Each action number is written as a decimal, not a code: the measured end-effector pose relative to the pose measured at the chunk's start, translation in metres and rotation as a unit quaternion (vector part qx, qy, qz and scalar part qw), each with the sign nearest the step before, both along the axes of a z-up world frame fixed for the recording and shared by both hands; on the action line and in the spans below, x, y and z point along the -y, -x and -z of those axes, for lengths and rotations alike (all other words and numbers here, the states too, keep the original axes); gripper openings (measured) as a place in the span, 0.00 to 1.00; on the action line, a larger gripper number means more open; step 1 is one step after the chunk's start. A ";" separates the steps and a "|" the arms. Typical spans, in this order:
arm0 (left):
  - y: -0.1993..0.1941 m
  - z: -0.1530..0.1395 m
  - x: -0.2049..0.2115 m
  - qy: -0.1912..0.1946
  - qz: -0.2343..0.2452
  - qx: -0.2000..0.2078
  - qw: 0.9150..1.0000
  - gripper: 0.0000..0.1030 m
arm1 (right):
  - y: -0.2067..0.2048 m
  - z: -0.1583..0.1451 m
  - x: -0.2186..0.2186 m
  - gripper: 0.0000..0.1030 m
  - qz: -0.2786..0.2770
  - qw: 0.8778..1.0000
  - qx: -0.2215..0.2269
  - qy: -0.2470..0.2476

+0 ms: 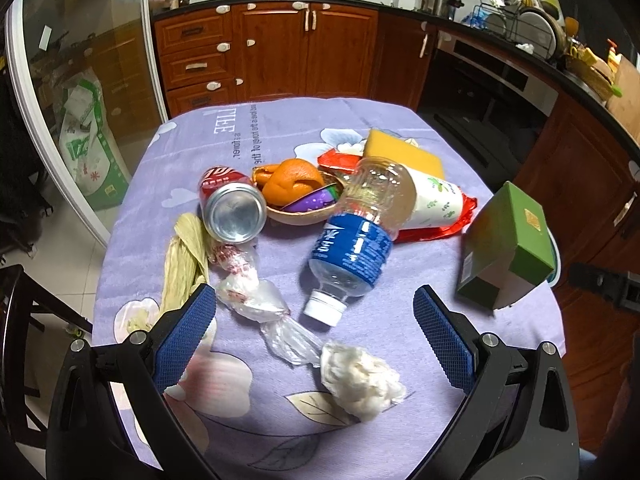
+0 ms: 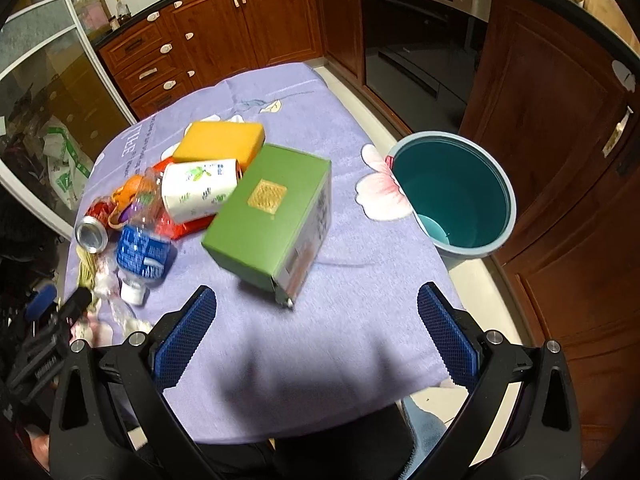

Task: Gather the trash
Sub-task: 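Grasp the green box with the right tool while the left tool grasps the water bottle, then carry the green box over the teal bin and open the right tool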

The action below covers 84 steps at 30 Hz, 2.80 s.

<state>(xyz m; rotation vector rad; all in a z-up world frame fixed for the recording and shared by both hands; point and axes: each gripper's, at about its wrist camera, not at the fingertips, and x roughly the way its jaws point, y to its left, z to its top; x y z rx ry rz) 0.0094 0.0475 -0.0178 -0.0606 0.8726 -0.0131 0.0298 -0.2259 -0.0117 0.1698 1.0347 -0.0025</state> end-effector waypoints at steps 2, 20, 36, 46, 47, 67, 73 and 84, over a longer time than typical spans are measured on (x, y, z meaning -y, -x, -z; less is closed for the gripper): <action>-0.003 0.003 -0.006 0.003 0.005 -0.002 1.000 0.96 | -0.008 0.000 -0.004 0.94 0.004 1.000 -0.003 -0.003; -0.058 0.016 0.006 -0.009 0.086 -0.040 0.995 0.96 | -0.064 0.048 -0.025 0.64 0.001 0.997 -0.058 -0.051; -0.093 0.051 0.034 -0.023 0.096 -0.078 0.992 0.67 | -0.059 0.046 0.011 0.58 -0.022 0.992 -0.049 -0.113; -0.063 -0.001 0.022 0.008 0.068 -0.033 0.997 0.67 | -0.054 0.033 0.030 0.54 -0.037 0.989 -0.022 -0.143; -0.061 -0.005 0.023 0.013 0.070 -0.029 0.997 0.67 | -0.052 0.030 0.032 0.54 -0.038 0.988 -0.018 -0.147; -0.103 -0.029 0.184 0.014 0.231 -0.037 0.972 0.67 | -0.062 0.030 0.218 0.54 0.146 0.980 0.051 -0.122; -0.132 -0.007 0.243 -0.001 0.263 -0.074 0.962 0.67 | -0.086 0.086 0.245 0.56 0.157 0.976 -0.002 -0.152; -0.175 0.035 0.327 -0.016 0.304 -0.128 0.944 0.67 | -0.102 0.134 0.265 0.62 0.150 0.968 -0.063 -0.191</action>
